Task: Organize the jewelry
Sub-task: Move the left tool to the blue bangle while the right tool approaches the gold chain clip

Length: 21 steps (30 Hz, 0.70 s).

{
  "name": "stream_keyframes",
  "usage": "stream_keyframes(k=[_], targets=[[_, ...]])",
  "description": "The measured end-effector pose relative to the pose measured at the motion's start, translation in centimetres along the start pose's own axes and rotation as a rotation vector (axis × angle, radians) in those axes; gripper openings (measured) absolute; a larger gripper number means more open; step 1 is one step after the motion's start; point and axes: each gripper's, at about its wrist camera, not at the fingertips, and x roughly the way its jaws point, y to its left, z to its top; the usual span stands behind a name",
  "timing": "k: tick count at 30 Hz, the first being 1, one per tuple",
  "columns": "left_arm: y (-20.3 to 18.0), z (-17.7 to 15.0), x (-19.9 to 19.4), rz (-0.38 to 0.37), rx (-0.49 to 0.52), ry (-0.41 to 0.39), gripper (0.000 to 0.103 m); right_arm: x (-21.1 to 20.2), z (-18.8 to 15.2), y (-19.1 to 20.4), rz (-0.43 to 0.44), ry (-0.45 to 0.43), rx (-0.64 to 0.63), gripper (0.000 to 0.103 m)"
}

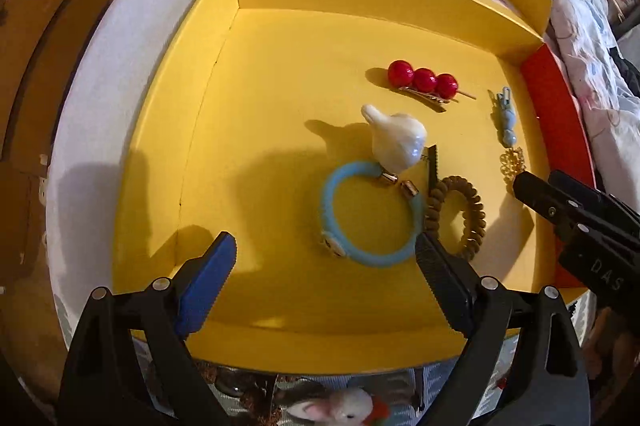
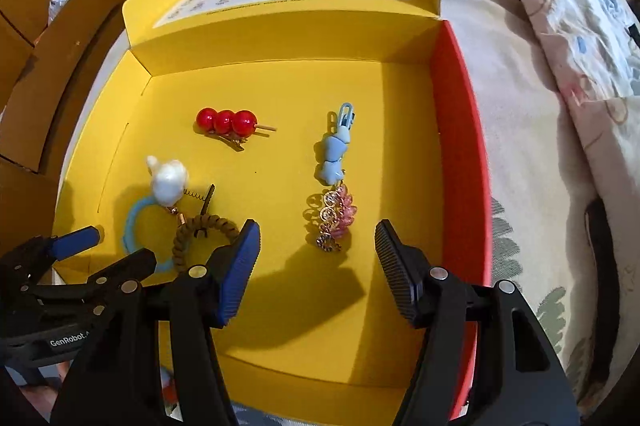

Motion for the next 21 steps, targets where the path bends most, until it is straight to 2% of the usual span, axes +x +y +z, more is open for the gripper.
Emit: stream_keyframes(k=[9,15,21], targets=[[1.1,0.3,1.3,0.007,-0.001,-0.001,0.09,1.3,0.3,0.7,-0.041,0.003,-0.022,0.063],[1.0,1.2,1.7,0.005,0.018,-0.025,0.09,1.5,0.4,0.6,-0.059,0.003,-0.024,0.063],[0.4,1.7,2.6,0.011,0.028,-0.017,0.09,2.1,0.5,0.5,-0.085,0.005,-0.02,0.061]])
